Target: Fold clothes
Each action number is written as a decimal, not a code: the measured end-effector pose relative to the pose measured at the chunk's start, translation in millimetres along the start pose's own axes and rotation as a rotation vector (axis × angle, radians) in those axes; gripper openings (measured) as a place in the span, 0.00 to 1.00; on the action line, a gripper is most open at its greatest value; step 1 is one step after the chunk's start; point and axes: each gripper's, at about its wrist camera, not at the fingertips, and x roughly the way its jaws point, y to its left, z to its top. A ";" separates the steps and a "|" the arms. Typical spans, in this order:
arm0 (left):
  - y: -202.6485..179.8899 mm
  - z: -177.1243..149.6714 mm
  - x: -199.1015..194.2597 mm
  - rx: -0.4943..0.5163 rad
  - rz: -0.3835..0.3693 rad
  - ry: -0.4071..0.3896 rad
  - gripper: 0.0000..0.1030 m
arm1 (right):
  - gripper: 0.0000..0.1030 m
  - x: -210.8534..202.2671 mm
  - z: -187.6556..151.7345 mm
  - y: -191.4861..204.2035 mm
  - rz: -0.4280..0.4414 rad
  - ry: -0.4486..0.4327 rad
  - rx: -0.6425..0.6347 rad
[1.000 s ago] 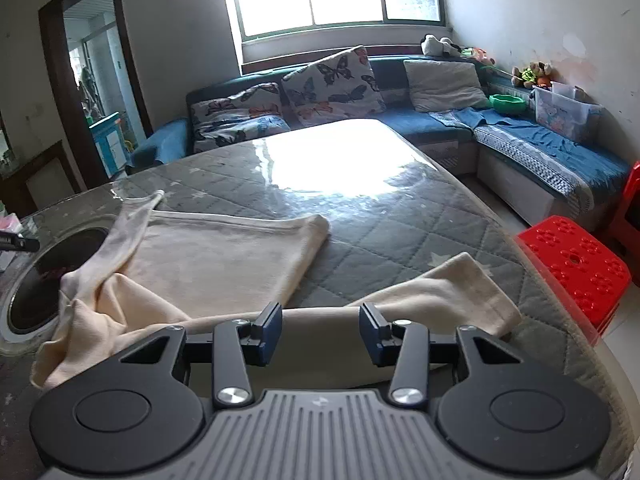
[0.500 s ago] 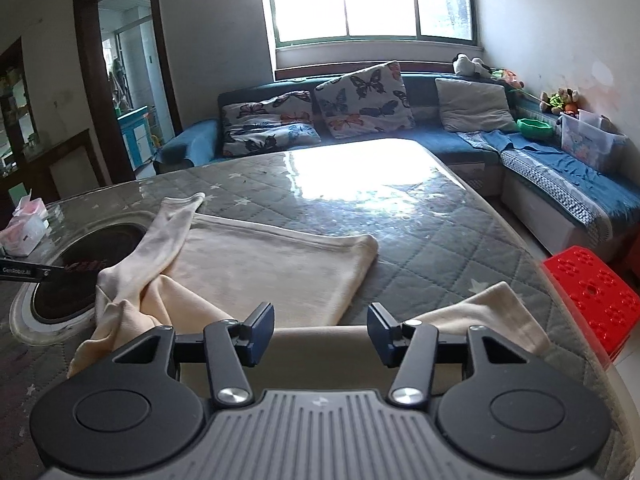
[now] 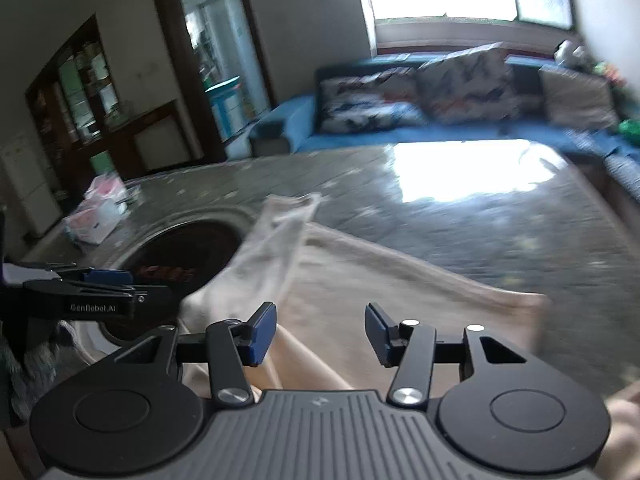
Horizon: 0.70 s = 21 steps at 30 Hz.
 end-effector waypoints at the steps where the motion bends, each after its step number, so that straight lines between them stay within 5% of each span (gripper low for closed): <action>1: 3.1 0.9 0.0 -0.011 0.003 -0.003 0.79 | 0.48 13.3 4.7 3.0 0.025 0.019 0.008; 7: 22.2 1.6 -5.2 -0.055 0.021 -0.035 0.99 | 0.48 70.6 21.3 14.7 0.074 0.091 0.027; 17: 44.9 -7.2 -11.4 -0.116 0.049 -0.048 1.00 | 0.43 141.1 49.8 12.0 0.047 0.130 0.073; 19: 50.3 -9.5 -11.4 -0.132 0.058 -0.043 1.00 | 0.38 149.6 54.9 13.4 0.037 0.128 0.064; 21: 56.9 -12.2 -11.2 -0.147 0.069 -0.038 1.00 | 0.23 156.4 58.7 15.6 0.031 0.131 0.056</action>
